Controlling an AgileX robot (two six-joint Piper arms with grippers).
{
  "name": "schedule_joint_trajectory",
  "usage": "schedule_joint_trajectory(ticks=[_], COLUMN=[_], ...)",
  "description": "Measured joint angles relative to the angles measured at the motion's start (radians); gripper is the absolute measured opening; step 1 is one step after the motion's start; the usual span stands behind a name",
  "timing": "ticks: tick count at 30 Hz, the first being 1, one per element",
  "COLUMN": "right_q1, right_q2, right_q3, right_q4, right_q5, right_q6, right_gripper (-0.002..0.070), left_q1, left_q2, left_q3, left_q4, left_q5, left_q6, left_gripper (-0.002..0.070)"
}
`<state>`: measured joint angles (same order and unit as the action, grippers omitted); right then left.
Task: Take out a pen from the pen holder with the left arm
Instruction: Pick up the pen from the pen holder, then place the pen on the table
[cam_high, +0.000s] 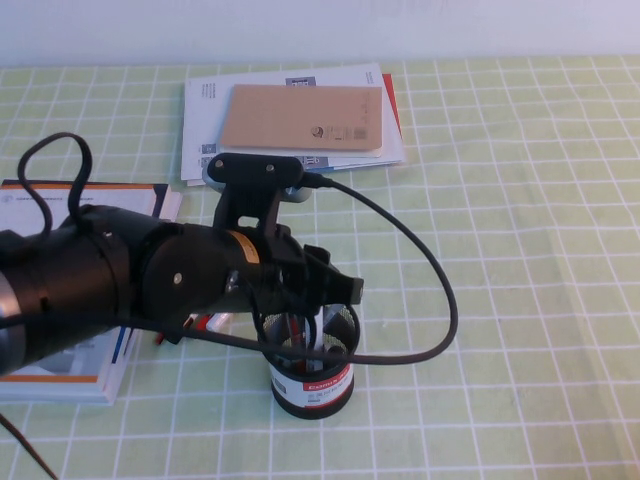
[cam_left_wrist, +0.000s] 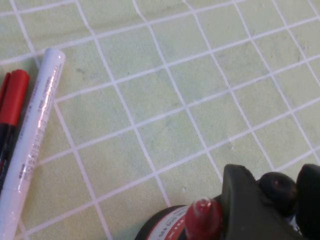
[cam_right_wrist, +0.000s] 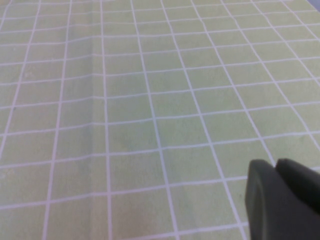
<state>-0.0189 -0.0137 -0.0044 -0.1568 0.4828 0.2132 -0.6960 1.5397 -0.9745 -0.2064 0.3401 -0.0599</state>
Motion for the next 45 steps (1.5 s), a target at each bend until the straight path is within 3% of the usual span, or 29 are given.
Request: schedule_joint_trajectory(ticks=[5,15,31,40,45], right_q1=[0.0,0.0,0.0,0.0,0.0], right_q2=[0.0,0.0,0.0,0.0,0.0], right_q3=[0.0,0.0,0.0,0.0,0.0], right_q4=[0.0,0.0,0.0,0.0,0.0], right_q5=[0.0,0.0,0.0,0.0,0.0], right_q6=[0.0,0.0,0.0,0.0,0.0], right_gripper=[-0.0013,-0.0013,-0.0013,-0.0013,-0.0013], left_q1=[-0.01,-0.017,-0.018,-0.018,-0.018], left_q2=[0.0,-0.017,-0.283,-0.442,-0.451], left_q3=[0.0,-0.002,-0.002,-0.08,-0.184], left_q4=[0.002,0.002,0.011,0.109,0.271], left_q5=[0.0,0.011,0.109,0.238,0.4], left_q6=[0.0,0.0,0.0,-0.018,-0.072], left_gripper=[0.0125,0.0126,0.0126,0.0126,0.0126])
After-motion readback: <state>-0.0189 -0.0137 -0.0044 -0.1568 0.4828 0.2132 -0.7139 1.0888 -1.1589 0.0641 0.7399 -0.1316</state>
